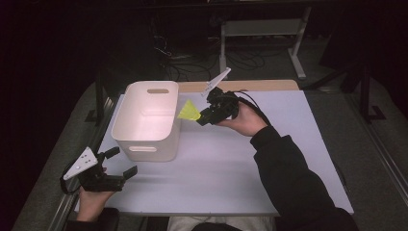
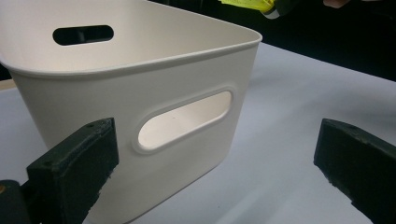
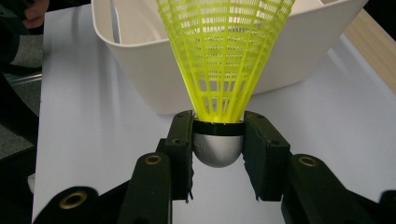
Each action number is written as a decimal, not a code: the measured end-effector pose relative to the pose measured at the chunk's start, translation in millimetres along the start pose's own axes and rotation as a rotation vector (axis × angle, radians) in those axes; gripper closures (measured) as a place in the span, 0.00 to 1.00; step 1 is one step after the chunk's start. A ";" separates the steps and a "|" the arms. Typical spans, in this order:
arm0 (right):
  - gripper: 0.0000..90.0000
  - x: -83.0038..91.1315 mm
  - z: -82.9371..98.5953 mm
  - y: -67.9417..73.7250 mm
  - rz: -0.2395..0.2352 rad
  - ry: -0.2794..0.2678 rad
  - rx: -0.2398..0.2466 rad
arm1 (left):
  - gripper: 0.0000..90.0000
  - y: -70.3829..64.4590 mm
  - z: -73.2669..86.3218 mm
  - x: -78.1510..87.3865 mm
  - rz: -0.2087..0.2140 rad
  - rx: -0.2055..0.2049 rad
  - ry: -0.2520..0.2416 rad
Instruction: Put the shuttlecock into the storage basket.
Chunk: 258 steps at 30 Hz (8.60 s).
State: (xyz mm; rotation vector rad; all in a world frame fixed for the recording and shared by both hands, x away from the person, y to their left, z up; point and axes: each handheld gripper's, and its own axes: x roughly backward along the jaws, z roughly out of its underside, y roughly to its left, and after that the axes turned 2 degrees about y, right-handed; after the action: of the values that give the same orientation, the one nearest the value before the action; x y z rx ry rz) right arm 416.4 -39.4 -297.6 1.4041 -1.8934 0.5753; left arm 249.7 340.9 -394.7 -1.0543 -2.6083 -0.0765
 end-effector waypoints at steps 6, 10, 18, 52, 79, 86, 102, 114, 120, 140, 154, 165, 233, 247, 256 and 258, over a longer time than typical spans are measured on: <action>0.70 1.6 -7.8 2.1 0.001 -0.002 0.009 | 0.00 -0.1 0.0 -0.2 0.000 0.002 -0.001; 0.70 2.8 -11.3 2.0 0.004 -0.004 0.017 | 0.00 -0.1 0.0 -0.3 0.001 0.001 -0.001; 0.70 3.8 -18.6 2.9 0.003 -0.007 0.025 | 0.00 0.0 0.0 -0.2 0.001 0.000 0.000; 0.70 -6.1 -56.4 12.4 -0.031 -0.012 0.076 | 0.00 -0.1 -0.1 -0.5 0.006 0.001 -0.001; 0.70 -26.9 -81.8 25.8 -0.068 0.006 0.125 | 0.00 0.1 -0.1 0.1 0.008 -0.001 -0.005; 0.70 -35.6 -85.9 29.5 -0.086 0.013 0.135 | 0.00 0.1 -0.1 0.2 0.006 -0.001 -0.003; 0.70 -56.2 -88.5 32.9 -0.120 0.028 0.139 | 0.00 0.1 -0.2 0.2 0.010 -0.002 -0.003; 0.70 -72.9 -86.9 35.1 -0.146 0.046 0.142 | 0.00 0.0 -0.2 0.4 0.012 -0.001 -0.005; 0.70 -78.5 -85.0 35.5 -0.155 0.046 0.136 | 0.00 0.0 -0.2 0.4 0.012 -0.001 -0.005; 0.45 -78.6 -82.0 33.8 -0.140 0.014 0.121 | 0.00 0.0 -0.3 -0.1 0.014 -0.001 -0.006; 0.15 -52.9 -72.0 26.7 -0.042 -0.057 0.067 | 0.00 -0.3 -0.1 -0.4 0.013 0.002 -0.004; 0.00 -36.0 -62.7 19.7 0.002 -0.088 0.041 | 0.00 -0.2 -0.1 -0.5 0.012 0.001 -0.004; 0.00 6.5 47.8 7.4 0.038 -0.219 -0.061 | 0.00 -0.2 0.2 -1.5 0.003 0.000 0.008; 0.00 17.5 75.2 10.4 0.060 -0.249 -0.084 | 0.00 -0.3 0.2 -1.8 0.003 -0.002 0.011; 0.00 21.3 91.8 8.4 0.071 -0.253 -0.109 | 0.00 -0.1 0.2 -1.7 0.001 -0.001 0.011; 0.00 22.0 95.5 7.8 0.073 -0.253 -0.114 | 0.00 -0.1 0.2 -1.7 0.001 -0.002 0.011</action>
State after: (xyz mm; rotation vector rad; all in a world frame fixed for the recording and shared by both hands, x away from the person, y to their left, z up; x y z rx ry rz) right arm 379.4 -118.2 -343.2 1.3908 -2.1486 0.3290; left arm 250.7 339.7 -395.4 -1.0529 -2.5985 -0.0842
